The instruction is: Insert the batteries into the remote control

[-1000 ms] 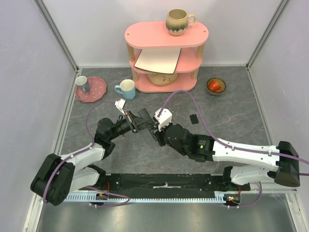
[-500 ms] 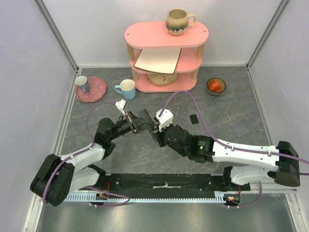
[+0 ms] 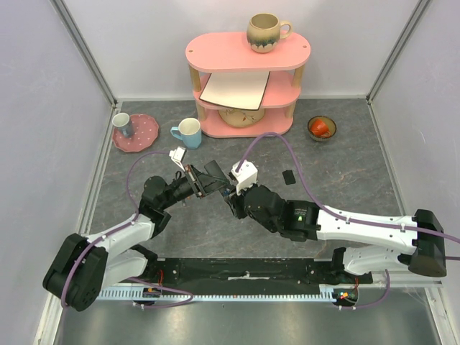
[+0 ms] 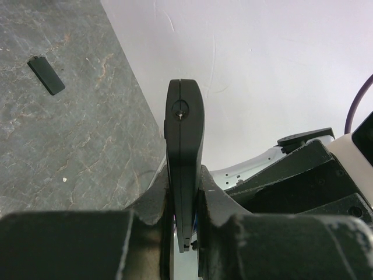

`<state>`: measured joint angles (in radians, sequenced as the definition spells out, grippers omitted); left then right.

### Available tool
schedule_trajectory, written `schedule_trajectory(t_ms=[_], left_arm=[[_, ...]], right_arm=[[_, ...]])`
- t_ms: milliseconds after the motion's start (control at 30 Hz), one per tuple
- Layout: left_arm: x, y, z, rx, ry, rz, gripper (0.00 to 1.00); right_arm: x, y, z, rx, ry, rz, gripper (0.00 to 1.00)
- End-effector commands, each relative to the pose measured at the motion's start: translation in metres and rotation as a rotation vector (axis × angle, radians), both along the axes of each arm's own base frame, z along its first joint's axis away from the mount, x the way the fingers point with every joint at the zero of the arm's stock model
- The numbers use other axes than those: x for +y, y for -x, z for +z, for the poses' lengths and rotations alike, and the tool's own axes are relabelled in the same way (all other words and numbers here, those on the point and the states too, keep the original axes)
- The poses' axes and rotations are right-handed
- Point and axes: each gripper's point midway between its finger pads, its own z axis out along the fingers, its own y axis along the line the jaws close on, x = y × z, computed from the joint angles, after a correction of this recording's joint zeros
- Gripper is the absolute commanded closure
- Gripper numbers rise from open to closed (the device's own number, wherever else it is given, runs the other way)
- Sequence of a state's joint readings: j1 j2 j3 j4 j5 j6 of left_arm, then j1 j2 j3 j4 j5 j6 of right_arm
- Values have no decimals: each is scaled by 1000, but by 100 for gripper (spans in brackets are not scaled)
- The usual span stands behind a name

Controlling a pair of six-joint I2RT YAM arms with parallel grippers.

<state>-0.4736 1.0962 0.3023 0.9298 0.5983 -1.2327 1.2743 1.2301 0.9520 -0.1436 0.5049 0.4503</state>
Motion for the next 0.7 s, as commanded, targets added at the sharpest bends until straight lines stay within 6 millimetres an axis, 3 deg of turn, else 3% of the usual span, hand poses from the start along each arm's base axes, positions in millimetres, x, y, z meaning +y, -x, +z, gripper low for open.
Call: schedule_trajectory(t_ms=[0, 367, 500, 667], left_arm=[[1, 1, 27, -86, 50, 10, 98], [2, 1, 20, -78, 36, 13, 98], [2, 1, 17, -74, 31, 13, 98], [2, 1, 18, -79, 31, 12, 98]], right_arm=[[-1, -4, 14, -9, -5, -37, 64], [-6, -7, 46, -30, -60, -68, 45], [-18, -9, 76, -57, -126, -103, 36], [-34, -12, 88, -28, -200, -145, 29]])
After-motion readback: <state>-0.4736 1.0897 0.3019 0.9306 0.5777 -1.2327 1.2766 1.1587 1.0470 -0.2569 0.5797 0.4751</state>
